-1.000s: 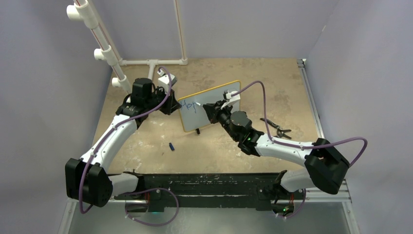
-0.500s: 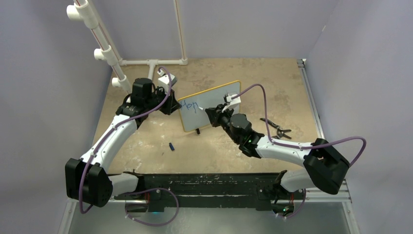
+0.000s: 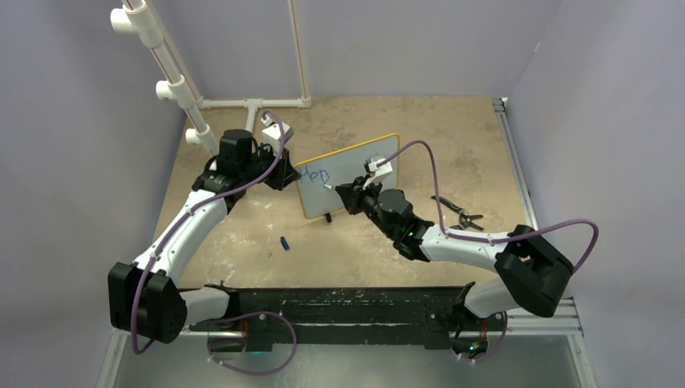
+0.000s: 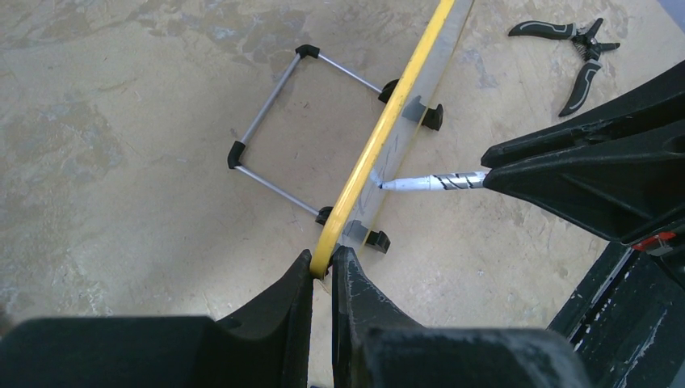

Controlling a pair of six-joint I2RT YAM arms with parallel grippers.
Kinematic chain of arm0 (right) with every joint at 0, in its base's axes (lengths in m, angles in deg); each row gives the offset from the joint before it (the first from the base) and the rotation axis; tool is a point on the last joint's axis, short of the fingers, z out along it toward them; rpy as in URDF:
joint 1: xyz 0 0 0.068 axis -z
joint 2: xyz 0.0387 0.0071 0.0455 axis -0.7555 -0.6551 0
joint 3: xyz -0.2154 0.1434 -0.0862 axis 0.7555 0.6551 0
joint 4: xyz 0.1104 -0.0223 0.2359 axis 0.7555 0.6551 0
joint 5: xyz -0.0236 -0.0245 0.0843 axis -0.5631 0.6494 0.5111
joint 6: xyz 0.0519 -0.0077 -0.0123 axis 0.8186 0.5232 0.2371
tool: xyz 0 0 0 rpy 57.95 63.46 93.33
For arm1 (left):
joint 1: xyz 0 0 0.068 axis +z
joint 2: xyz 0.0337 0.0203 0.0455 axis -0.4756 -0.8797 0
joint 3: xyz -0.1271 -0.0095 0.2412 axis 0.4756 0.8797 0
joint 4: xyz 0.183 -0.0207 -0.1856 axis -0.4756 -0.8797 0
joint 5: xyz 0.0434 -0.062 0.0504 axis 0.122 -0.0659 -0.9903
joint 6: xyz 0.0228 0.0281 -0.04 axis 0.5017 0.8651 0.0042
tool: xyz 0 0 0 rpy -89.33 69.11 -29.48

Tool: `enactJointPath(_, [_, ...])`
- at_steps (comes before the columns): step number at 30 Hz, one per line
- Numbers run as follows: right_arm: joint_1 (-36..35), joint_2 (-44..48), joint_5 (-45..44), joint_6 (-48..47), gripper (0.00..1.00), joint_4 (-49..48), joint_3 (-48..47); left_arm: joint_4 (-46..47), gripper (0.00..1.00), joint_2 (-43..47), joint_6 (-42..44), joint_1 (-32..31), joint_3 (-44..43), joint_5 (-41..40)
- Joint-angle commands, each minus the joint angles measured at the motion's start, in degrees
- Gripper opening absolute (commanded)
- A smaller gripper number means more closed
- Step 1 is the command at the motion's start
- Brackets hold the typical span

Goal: Write a sentence on the whiteboard

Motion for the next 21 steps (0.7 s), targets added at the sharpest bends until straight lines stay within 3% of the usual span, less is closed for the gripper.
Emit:
enactJointPath(1, [0.14, -0.29, 0.6, -1.21, 0.0, -3.53, -2.64, 2.2, 0.0, 1.59, 0.14, 0.17, 0.4, -0.19])
enactJointPath(12, [-0.04, 8.35, -3.87, -0.55, 0.0, -2.28, 0.43, 2.2, 0.0, 1.59, 0.15, 0.17, 0.42, -0.17])
enactJointPath(21, [-0.04, 5.63, -3.88, -1.47, 0.0, -2.2, -1.48, 2.24, 0.0, 1.42, 0.14, 0.17, 0.41, -0.08])
